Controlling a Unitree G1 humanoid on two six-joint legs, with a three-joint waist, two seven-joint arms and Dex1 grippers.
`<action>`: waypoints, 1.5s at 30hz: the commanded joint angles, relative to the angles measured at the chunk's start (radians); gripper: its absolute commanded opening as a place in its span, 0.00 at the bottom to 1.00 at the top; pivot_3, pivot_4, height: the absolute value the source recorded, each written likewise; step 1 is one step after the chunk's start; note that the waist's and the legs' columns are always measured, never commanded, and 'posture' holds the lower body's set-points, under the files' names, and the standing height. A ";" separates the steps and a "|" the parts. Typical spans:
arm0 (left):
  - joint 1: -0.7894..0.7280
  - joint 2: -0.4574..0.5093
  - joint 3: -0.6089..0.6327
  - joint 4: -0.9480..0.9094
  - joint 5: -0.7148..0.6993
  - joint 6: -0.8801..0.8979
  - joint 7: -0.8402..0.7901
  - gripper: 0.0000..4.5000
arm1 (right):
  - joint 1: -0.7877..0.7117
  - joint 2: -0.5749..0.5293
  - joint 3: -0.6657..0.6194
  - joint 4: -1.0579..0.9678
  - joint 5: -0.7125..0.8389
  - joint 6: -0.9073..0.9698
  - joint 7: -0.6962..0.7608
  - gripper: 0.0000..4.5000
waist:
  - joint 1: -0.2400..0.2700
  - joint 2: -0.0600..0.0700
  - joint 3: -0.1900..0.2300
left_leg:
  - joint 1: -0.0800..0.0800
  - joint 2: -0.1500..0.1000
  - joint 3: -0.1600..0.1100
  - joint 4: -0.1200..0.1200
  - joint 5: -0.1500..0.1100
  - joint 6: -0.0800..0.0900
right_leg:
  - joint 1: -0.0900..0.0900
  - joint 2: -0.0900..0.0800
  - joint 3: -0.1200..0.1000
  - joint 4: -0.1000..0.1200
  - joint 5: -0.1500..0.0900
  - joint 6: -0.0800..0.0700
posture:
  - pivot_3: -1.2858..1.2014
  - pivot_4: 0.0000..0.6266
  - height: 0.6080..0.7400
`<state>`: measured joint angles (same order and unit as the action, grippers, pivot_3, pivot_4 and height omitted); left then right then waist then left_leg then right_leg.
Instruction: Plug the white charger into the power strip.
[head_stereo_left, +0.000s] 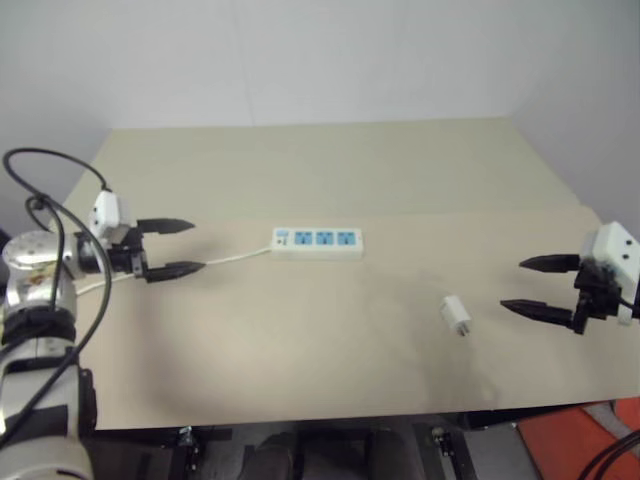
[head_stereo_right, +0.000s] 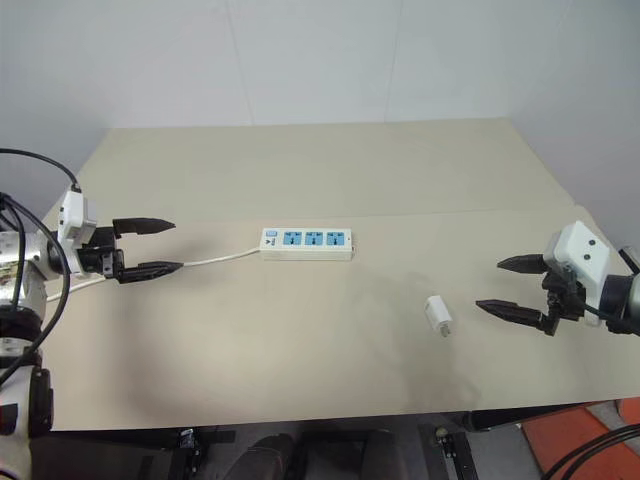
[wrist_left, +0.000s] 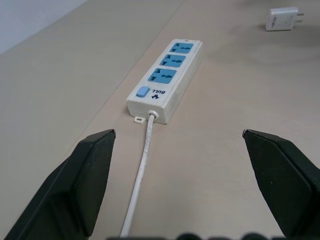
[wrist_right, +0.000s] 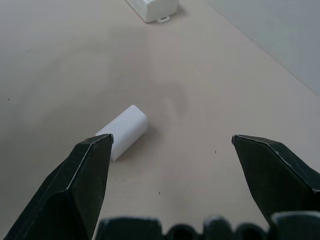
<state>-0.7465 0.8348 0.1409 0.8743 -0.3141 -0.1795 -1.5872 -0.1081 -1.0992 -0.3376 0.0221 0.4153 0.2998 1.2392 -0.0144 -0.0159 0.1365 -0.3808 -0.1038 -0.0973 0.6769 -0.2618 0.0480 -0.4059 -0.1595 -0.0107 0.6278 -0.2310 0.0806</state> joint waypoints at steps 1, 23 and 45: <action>-0.028 0.006 0.016 0.009 0.002 -0.029 0.002 0.99 | 0.010 -0.018 -0.059 -0.036 0.017 0.009 0.000 1.00 | 0.001 0.000 0.000 | 0.000 0.000 0.000 0.000 0.000 0.000 | 0.000 0.000 0.000 0.000 0.000 0.000 | 0.52 0.24 1.00; -0.236 -0.197 -0.081 0.372 0.247 -0.264 0.293 0.99 | 0.141 0.095 -0.159 -0.274 0.052 0.104 -0.143 1.00 | 0.005 -0.001 0.000 | -0.002 -0.001 0.000 0.001 0.000 0.000 | 0.001 -0.001 -0.001 0.001 0.000 0.000 | 0.52 0.24 1.00; -0.273 -0.321 -0.125 0.487 0.457 -0.127 0.668 0.99 | 0.262 0.185 -0.259 -0.526 0.108 0.241 -0.316 1.00 | 0.006 -0.003 0.001 | -0.003 -0.002 -0.001 0.001 0.000 0.000 | 0.002 -0.001 -0.002 0.001 0.000 0.000 | 0.52 0.24 1.00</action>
<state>-1.0146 0.5086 0.0187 1.3659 0.1242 -0.3194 -0.9546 0.1524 -0.9145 -0.5488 -0.4726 0.4975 0.5323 0.9352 -0.0084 -0.0187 0.1376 -0.3836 -0.1056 -0.0980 0.6782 -0.2617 0.0481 -0.4042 -0.1604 -0.0127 0.6293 -0.2309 0.0809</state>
